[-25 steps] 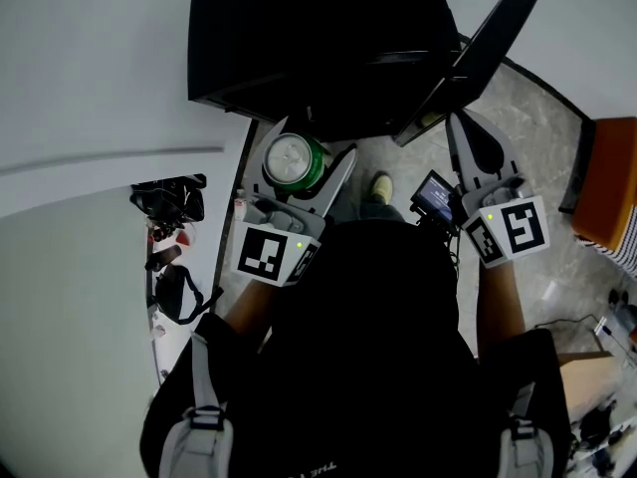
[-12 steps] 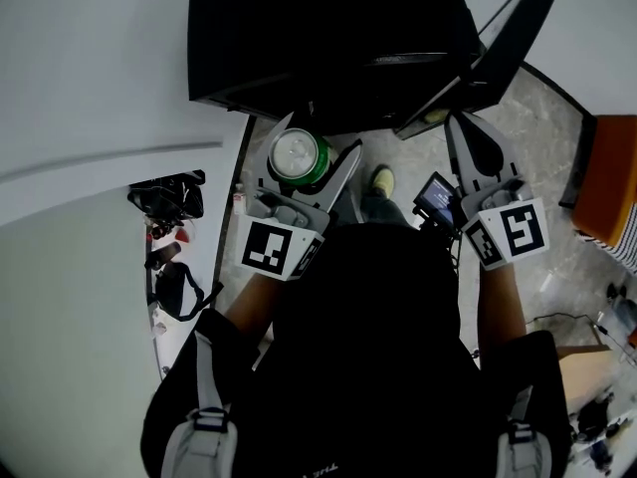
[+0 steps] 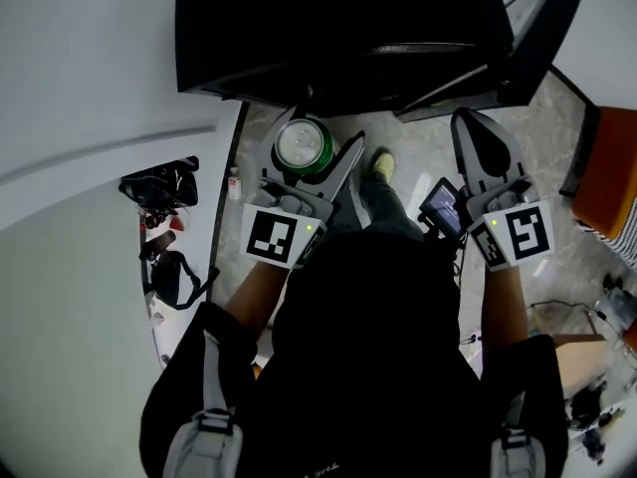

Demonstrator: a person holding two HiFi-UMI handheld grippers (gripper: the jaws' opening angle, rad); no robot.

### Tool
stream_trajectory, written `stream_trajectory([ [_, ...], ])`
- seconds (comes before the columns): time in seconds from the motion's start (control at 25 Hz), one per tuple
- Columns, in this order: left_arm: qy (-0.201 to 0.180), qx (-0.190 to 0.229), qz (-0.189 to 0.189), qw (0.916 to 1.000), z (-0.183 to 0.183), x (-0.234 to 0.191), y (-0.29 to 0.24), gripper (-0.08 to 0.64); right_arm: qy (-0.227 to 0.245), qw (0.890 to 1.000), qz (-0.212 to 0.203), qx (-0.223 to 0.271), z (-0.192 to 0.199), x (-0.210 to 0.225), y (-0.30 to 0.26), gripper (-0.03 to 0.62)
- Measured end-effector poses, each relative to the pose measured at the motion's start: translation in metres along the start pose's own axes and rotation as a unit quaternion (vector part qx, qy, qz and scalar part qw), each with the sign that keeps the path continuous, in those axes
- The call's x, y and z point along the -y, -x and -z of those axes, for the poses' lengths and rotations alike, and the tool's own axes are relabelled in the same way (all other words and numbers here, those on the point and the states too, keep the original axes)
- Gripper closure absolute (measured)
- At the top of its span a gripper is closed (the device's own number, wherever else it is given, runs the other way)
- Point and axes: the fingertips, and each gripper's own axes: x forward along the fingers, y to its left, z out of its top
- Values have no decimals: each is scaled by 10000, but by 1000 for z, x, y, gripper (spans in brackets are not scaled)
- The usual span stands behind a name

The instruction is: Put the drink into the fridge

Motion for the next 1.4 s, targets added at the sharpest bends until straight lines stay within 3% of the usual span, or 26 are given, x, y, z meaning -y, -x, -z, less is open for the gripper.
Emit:
stream_trajectory([
  [0.16,26,48,-31,10000,7,-5,-3,221,42,9998,47,-176,12,1,1,581],
  [0.28,-7,-147,-92,9999,20,-11,-4,221,126,9994,31,-329,21,3,2,581],
  [0.48,114,-226,-213,9995,33,-17,-11,221,59,9993,1,-363,31,2,-1,581],
  [1.0,9,-490,-406,9980,89,-43,-37,221,-5,9985,-195,-517,62,0,-28,581],
  [1.4,-29,-542,-437,9976,109,-58,-62,221,5,9977,-312,-610,74,7,-43,581],
])
